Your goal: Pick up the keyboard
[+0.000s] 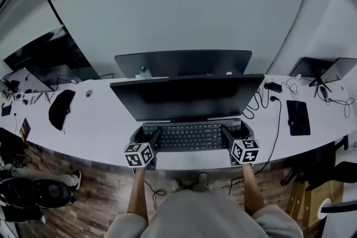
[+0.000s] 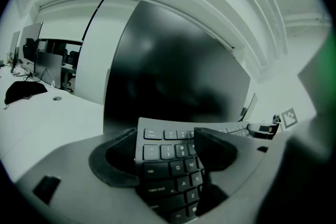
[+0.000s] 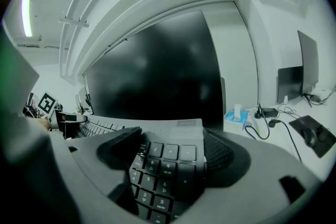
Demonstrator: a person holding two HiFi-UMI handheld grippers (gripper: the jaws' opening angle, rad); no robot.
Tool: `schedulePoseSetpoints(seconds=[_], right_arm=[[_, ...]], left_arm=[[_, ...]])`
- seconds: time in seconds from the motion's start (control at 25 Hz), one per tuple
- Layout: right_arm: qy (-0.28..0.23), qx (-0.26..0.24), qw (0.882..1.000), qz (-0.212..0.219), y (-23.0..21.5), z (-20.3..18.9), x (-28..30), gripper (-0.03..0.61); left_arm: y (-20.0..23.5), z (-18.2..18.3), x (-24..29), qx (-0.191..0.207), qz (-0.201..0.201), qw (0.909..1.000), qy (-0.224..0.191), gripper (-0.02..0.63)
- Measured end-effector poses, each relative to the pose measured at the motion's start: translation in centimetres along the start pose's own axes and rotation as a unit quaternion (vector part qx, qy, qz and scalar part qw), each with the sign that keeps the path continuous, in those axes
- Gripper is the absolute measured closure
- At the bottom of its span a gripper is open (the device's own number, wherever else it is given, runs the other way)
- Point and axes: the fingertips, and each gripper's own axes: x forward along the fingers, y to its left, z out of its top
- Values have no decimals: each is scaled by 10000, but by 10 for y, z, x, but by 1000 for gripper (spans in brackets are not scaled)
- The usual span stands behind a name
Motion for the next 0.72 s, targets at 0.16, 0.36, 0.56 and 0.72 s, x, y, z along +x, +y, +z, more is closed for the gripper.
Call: schedulePoseSetpoints(seconds=[0.16,0.36,0.56,0.72], right_arm=[[-148,-36,9999,17,0,12,-6,216],[-197,-63,9998,24,2,16,-8,216],[-218,-88,9997,24,2,15,-8,216],[-213,-65,9997,26,1,12,-11,216]], left_arm=[[-6,13,-5,74,-20,9999,-137,298],[-8,17,-9,108,-21,9998,-182,298],[-7,14,-9,100,-9,9997,-202,298],[-10,13,-10,110,-10,9998,-186,298]])
